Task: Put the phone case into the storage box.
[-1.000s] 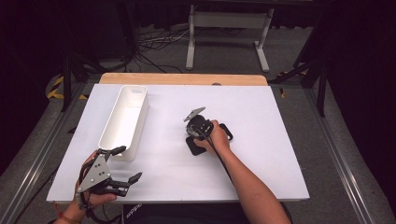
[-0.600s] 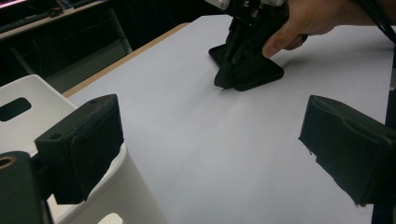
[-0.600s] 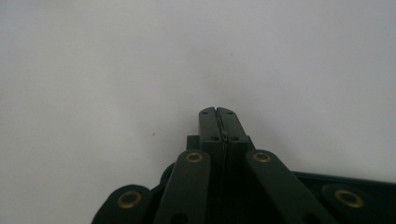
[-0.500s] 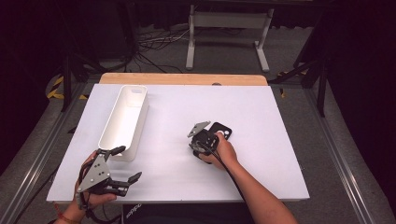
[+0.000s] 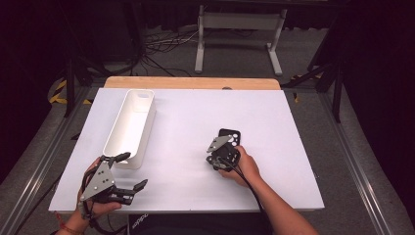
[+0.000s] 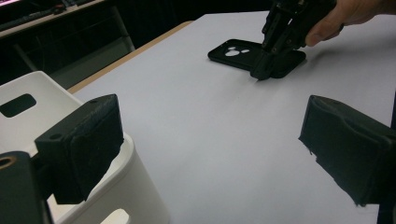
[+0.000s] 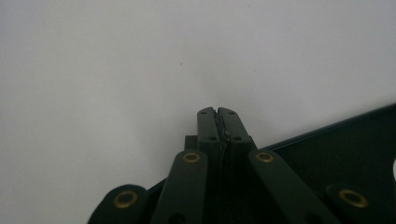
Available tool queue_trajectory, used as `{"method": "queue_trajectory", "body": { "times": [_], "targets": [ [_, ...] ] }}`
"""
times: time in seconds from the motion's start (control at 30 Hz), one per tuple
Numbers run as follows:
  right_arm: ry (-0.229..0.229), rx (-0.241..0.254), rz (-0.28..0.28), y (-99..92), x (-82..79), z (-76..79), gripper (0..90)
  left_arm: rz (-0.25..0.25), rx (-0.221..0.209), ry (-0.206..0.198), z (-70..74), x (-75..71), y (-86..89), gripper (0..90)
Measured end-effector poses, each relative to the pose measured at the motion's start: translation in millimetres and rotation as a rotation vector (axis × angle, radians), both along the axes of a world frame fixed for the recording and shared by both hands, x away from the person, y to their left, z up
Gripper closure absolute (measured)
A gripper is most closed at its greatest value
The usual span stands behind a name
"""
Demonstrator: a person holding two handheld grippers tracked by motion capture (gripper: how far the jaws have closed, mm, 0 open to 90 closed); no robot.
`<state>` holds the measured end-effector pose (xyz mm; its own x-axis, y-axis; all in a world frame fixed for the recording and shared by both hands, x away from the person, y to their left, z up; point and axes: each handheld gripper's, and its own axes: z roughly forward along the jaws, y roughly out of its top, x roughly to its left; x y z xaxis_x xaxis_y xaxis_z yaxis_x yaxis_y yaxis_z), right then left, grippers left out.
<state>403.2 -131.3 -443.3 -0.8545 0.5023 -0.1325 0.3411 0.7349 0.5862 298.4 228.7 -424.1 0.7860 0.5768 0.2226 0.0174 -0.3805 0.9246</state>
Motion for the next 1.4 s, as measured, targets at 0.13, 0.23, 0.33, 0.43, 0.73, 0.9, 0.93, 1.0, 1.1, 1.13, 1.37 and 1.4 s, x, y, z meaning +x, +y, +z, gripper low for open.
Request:
{"method": "queue_trajectory", "body": {
  "times": [0.13, 0.23, 0.33, 0.43, 0.73, 0.9, 0.93, 1.0, 1.1, 1.13, 1.37, 1.4],
  "targets": [
    [0.001, 0.0, -0.001, -10.8, -6.5, 0.5, 87.5, 0.0, 0.005, 0.0, -0.3, 0.5, -0.6, 6.5],
    [0.006, 0.005, -0.002, -14.9, -8.4, 0.4, 87.2, -0.001, 0.011, -0.002, -0.2, 0.7, -1.1, 6.5],
    [0.009, 0.011, -0.009, -22.1, -11.1, 0.5, 86.2, -0.002, 0.009, 0.006, -0.8, 0.9, -1.7, 6.6],
    [0.012, 0.016, -0.01, -27.5, -13.9, 0.2, 85.7, 0.0, 0.007, 0.009, -1.1, 1.0, -2.0, 6.5],
    [-0.003, 0.069, -0.025, -36.9, -19.3, 6.5, 79.7, -0.002, 0.008, 0.012, -1.4, 1.5, -1.8, 6.5],
    [-0.03, 0.13, -0.054, -46.5, -20.1, 20.2, 72.6, -0.005, 0.013, 0.008, -1.3, 1.8, -2.1, 6.5],
    [-0.041, 0.14, -0.063, -49.7, -18.9, 23.6, 71.6, -0.006, 0.013, 0.008, -1.2, 1.7, -2.2, 6.5],
    [-0.055, 0.154, -0.092, -54.4, -16.3, 27.7, 69.0, -0.006, 0.015, 0.007, -1.1, 1.4, -2.4, 6.5],
    [-0.071, 0.167, -0.116, -61.0, -11.9, 31.8, 65.5, -0.006, 0.008, 0.011, -1.3, 1.1, -2.7, 6.5],
    [-0.078, 0.171, -0.128, -63.1, -10.0, 33.3, 64.3, -0.006, 0.008, 0.011, -1.3, 1.1, -2.7, 6.6],
    [-0.101, 0.18, -0.179, -71.3, -1.2, 38.8, 51.4, -0.009, 0.015, 0.005, -1.4, 1.3, -1.8, 6.6],
    [-0.102, 0.179, -0.185, -72.1, 0.2, 39.1, 48.4, -0.007, 0.012, 0.01, -1.6, 1.5, -1.9, 6.6]
  ]
}}
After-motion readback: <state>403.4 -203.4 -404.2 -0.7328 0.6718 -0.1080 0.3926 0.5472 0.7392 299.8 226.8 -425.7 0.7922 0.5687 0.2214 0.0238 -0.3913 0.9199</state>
